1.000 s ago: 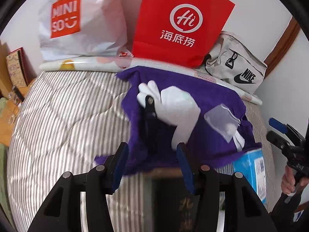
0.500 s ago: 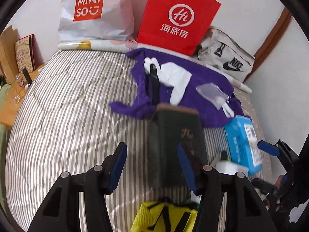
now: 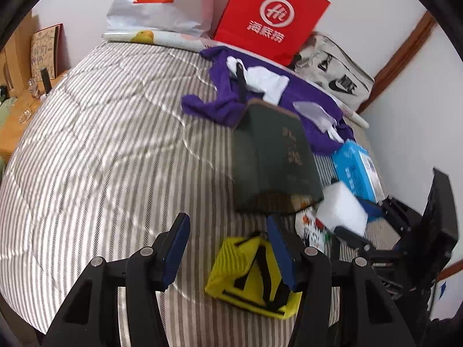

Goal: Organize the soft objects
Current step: 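Grasp the white foam block with the right gripper while the left grasps the yellow mesh pouch, then carry the foam block and yellow mesh pouch toward the purple towel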

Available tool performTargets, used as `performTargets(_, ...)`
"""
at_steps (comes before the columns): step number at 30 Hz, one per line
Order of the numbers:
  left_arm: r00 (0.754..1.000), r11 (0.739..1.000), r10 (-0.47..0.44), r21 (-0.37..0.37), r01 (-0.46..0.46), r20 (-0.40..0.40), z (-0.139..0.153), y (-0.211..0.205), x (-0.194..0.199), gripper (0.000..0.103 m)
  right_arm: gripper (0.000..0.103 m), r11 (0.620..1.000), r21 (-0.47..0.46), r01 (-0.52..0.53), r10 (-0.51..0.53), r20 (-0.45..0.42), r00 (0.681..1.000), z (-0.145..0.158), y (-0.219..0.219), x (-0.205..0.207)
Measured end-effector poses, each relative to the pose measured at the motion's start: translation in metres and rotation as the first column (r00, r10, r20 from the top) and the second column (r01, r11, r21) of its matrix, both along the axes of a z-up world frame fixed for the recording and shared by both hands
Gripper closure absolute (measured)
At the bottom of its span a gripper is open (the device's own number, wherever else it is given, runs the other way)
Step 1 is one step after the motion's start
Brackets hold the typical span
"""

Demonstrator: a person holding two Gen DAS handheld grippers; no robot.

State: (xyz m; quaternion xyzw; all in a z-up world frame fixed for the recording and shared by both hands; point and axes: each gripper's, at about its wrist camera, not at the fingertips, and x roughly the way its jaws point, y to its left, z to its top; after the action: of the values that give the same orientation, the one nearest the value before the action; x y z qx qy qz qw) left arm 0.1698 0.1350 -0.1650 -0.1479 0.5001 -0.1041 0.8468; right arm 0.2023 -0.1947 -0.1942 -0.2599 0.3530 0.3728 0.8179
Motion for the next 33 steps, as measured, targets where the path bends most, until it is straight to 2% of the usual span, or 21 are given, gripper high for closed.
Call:
performTargets(6, 0.999, 0.996, -0.053, 0.078, 0.053, -0.011, -0.015, -0.024, -0.009, 0.05, 0.049, 0.997, 0.07, 0.023, -0.025, 0.025, 0.999, 0.013, -0.018, -0.02)
performTargets(11, 0.998, 0.986, -0.063, 0.151, 0.066, -0.022, -0.033, -0.039, -0.012, 0.051, 0.049, 0.987, 0.137, 0.081, -0.079, -0.016, 0.997, 0.017, -0.048, -0.03)
performTargets(15, 0.998, 0.984, -0.036, 0.174, 0.029, 0.041, -0.034, -0.043, -0.02, 0.052, 0.049, 0.979, 0.177, 0.103, -0.095, -0.054, 0.994, 0.013, -0.074, -0.038)
performTargets(21, 0.996, 0.97, -0.038, 0.241, 0.017, 0.084, -0.034, -0.049, -0.025, 0.054, 0.049, 0.975, 0.181, 0.132, -0.121, -0.067, 0.99, 0.003, -0.109, -0.058)
performTargets(25, 0.995, 0.974, -0.03, 0.227, 0.008, 0.094, -0.034, -0.047, -0.027, 0.054, 0.049, 0.966, 0.161, 0.205, -0.192, -0.092, 0.977, -0.011, -0.128, -0.061)
performTargets(28, 0.993, 0.982, -0.016, 0.19, -0.006, 0.114, -0.036, -0.043, -0.029, 0.054, 0.048, 0.954, 0.143, 0.263, -0.252, -0.091, 0.964, -0.021, -0.137, -0.057)
performTargets(31, 0.992, 0.983, -0.009, 0.183, -0.013, 0.122, -0.036, -0.042, -0.03, 0.054, 0.048, 0.938, 0.126, 0.323, -0.317, -0.069, 0.946, -0.032, -0.146, -0.048)
performTargets(33, 0.993, 0.983, -0.011, 0.184, -0.01, 0.114, -0.036, -0.042, -0.029, 0.053, 0.047, 0.93, 0.152, 0.335, -0.321, -0.106, 0.941, -0.036, -0.151, -0.043)
